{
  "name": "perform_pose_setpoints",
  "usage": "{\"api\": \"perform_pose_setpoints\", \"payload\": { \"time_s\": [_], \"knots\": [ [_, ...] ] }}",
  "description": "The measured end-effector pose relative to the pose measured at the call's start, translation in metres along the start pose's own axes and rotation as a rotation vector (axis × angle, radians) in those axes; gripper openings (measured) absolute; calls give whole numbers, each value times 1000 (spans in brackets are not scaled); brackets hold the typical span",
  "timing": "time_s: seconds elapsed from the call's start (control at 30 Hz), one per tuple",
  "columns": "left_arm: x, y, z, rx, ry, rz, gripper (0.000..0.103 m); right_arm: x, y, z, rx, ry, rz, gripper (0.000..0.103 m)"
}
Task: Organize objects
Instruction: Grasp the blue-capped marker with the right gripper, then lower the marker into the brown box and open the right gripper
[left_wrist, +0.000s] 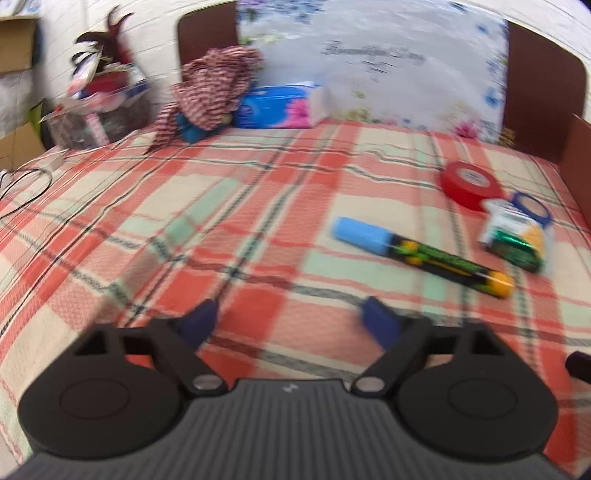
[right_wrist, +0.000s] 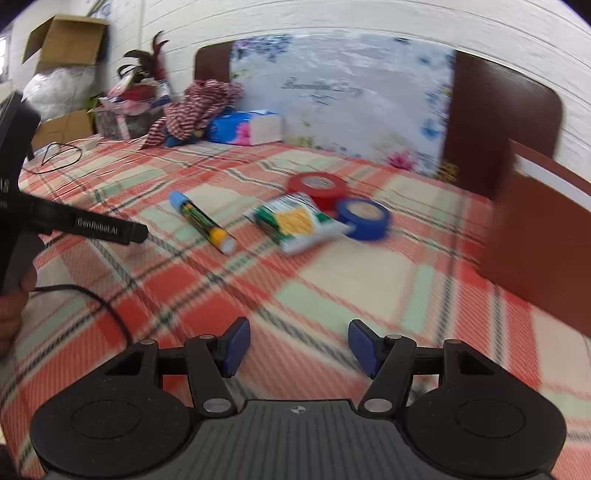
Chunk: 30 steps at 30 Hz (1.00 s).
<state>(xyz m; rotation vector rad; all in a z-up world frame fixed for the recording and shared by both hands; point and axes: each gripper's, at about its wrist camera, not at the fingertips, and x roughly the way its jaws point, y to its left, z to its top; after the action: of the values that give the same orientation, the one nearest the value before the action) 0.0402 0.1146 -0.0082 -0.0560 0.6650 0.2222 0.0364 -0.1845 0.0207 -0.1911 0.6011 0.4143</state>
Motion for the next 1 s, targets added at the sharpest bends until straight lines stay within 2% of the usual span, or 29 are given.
{"api": "perform_pose_setpoints", "payload": {
  "time_s": [0.03, 0.1, 0.2, 0.27, 0.37, 0.57, 0.7, 0.73, 0.77, 0.87, 0.93, 1.0],
  "knots": [
    [1, 8, 1, -42, -9, -23, 95, 9, 7, 8, -11, 0, 21, 59],
    [4, 8, 3, -41, -21, -18, 95, 27, 22, 22, -49, -5, 64, 55],
    [4, 9, 3, -48, -30, -39, 96, 51, 42, 39, -132, -30, 74, 49],
    [6, 11, 3, -59, -31, -54, 96, 60, 48, 46, -155, -34, 91, 30],
    [5, 9, 1, -46, -31, -52, 97, 55, 50, 43, -171, -35, 105, 15],
    [6, 6, 1, -21, -25, -46, 98, 15, 36, 11, -130, -36, 59, 15],
    [6, -3, 4, 11, -1, -20, 98, -19, 8, -15, 12, -14, 86, 15],
    [4, -7, 7, 10, 20, -33, 97, -25, -1, -20, 57, -7, 95, 15],
    [1, -11, 11, -3, 46, -74, 94, -30, -9, -24, 99, -1, 104, 15],
    [-15, -42, 20, -14, 114, -273, 85, -40, -27, -35, 201, 1, 129, 15],
    [-24, -73, 23, 13, 153, -380, 85, -43, -35, -39, 248, -5, 151, 15],
    [-25, -103, 22, 35, 228, -471, 86, -44, -37, -41, 273, -12, 161, 15]
  ]
}}
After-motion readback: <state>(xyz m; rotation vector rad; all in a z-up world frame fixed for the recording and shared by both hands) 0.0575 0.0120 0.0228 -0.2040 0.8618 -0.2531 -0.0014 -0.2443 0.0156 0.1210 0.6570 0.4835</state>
